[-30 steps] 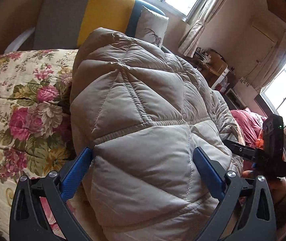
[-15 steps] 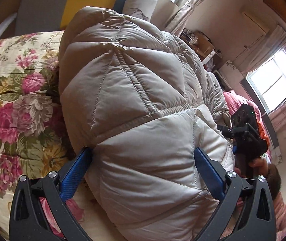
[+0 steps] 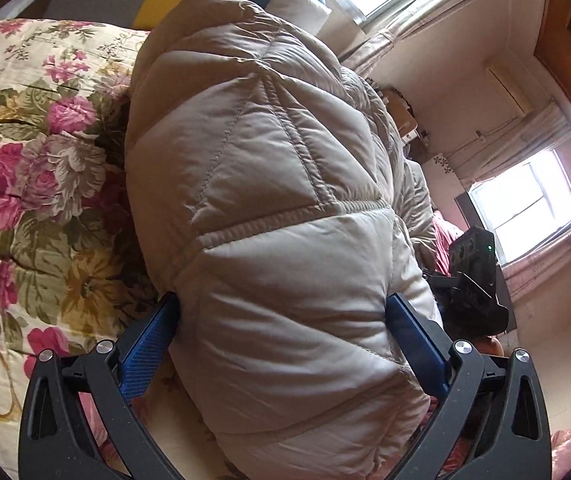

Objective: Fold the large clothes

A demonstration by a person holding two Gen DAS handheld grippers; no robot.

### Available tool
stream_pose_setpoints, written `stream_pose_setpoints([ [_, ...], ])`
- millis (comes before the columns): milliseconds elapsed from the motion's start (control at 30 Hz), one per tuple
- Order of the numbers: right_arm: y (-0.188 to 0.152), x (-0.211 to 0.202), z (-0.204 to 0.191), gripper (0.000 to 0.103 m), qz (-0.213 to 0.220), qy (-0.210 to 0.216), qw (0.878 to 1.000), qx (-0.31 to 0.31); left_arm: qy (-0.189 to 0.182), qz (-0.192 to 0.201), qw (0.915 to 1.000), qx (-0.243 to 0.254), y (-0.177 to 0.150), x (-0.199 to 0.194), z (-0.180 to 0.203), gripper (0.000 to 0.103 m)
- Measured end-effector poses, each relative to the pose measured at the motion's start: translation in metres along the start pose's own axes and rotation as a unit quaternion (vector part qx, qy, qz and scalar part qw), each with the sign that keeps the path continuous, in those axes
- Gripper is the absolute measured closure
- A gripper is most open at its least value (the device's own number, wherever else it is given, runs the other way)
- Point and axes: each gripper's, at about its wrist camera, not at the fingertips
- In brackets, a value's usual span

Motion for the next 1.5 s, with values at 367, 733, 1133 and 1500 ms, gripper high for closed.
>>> stream_pose_setpoints([
  [367,0.009,0.026,-0.011,0.002,-0.005,0.0,1.0,-0.02,-0.052,-0.022,0.9983,-0.018,0.0,0.008,-0.01,0.003],
  [733,0.021,0.039,0.004,0.002,-0.017,0.054,0.998,0.002,-0.058,-0.033,0.9977,-0.006,0.003,0.023,-0.006,0.003],
  [1133,0.013,0.041,-0.023,0.002,0.018,0.069,0.994,-0.087,-0.048,0.022,0.9986,0.009,-0.013,0.005,0.024,0.003],
  [1500,-0.007,0.048,-0.092,0.005,0.06,0.092,0.978,-0.179,-0.048,0.104,0.9932,0.018,-0.032,-0.049,0.042,0.008],
])
Point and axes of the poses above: each gripper's, at about its wrist camera, not at the fingertips, and x roughly the way its jaws point, z to its right, y to its top, and after that the axes turned 15 degrees about y, right-handed
